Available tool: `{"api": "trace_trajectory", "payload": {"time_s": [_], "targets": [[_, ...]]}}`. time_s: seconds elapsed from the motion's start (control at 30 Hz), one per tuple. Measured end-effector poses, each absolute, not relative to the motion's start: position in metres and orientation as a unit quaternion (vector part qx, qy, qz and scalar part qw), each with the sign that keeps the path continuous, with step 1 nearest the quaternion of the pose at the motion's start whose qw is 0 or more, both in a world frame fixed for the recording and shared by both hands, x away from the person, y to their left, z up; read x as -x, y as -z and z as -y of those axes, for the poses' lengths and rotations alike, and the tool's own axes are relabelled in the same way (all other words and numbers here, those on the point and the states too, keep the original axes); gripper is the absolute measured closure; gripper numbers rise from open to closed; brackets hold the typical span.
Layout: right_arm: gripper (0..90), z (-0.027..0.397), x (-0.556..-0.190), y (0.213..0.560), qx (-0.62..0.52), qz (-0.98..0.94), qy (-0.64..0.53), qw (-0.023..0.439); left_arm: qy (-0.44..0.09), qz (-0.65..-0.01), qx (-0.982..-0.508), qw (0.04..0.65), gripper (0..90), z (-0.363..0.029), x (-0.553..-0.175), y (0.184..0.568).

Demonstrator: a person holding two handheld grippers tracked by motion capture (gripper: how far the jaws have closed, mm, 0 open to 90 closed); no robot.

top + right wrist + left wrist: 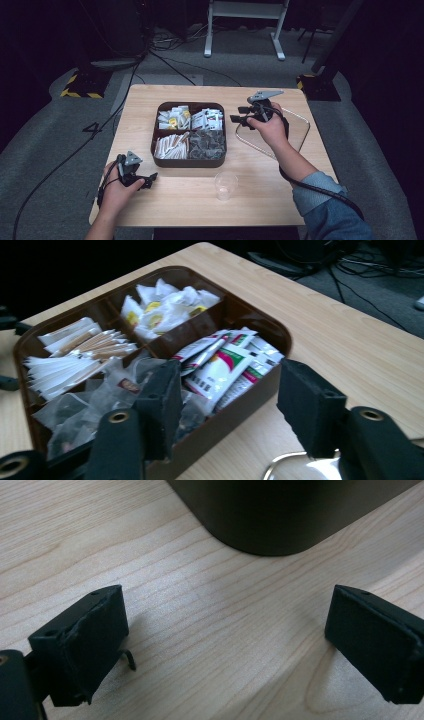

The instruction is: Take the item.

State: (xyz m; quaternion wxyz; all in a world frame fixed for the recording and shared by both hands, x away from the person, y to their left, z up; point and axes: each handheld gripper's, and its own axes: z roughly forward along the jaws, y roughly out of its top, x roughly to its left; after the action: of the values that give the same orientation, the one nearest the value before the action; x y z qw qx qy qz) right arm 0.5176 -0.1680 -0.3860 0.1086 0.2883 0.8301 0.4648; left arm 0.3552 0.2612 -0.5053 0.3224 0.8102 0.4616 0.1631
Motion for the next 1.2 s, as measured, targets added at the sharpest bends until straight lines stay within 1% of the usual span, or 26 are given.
{"api": "trace_trajectory", "payload": {"time_s": [0.03, 0.17, 0.2, 0.5, 0.73, 0.77, 0.83, 1.03, 1.2], "targets": [[49.1, 0.164, -0.515, 0.385, -0.281, -0.833, -0.465, 0.103, -0.163, -0.461, -0.811, 0.322, 4.0, -0.261, -0.355, 0.505], [53.2, 0.156, -0.511, 0.385, -0.267, -0.84, -0.462, 0.095, -0.163, -0.461, -0.811, 0.322, 4.0, -0.261, -0.356, 0.505], [57.0, 0.151, -0.508, 0.385, -0.259, -0.845, -0.458, 0.091, -0.164, -0.461, -0.811, 0.322, 4.0, -0.261, -0.356, 0.505], [62.7, 0.128, -0.494, 0.399, -0.223, -0.867, -0.442, 0.063, -0.163, -0.464, -0.809, 0.323, 3.9, -0.259, -0.36, 0.505], [61.2, 0.115, -0.486, 0.415, -0.199, -0.881, -0.427, 0.044, -0.164, -0.462, -0.81, 0.322, 3.9, -0.259, -0.361, 0.505], [59.6, 0.108, -0.484, 0.42, -0.191, -0.884, -0.426, 0.04, -0.163, -0.462, -0.81, 0.323, 3.9, -0.258, -0.361, 0.505], [57.5, 0.101, -0.483, 0.424, -0.185, -0.886, -0.423, 0.039, -0.164, -0.462, -0.81, 0.322, 3.9, -0.258, -0.362, 0.505], [56.0, 0.086, -0.483, 0.433, -0.179, -0.887, -0.424, 0.032, -0.163, -0.461, -0.81, 0.323, 3.9, -0.258, -0.362, 0.505], [51.0, 0.079, -0.489, 0.444, -0.184, -0.892, -0.412, 0.037, -0.163, -0.459, -0.812, 0.321, 3.9, -0.258, -0.363, 0.505]]}}
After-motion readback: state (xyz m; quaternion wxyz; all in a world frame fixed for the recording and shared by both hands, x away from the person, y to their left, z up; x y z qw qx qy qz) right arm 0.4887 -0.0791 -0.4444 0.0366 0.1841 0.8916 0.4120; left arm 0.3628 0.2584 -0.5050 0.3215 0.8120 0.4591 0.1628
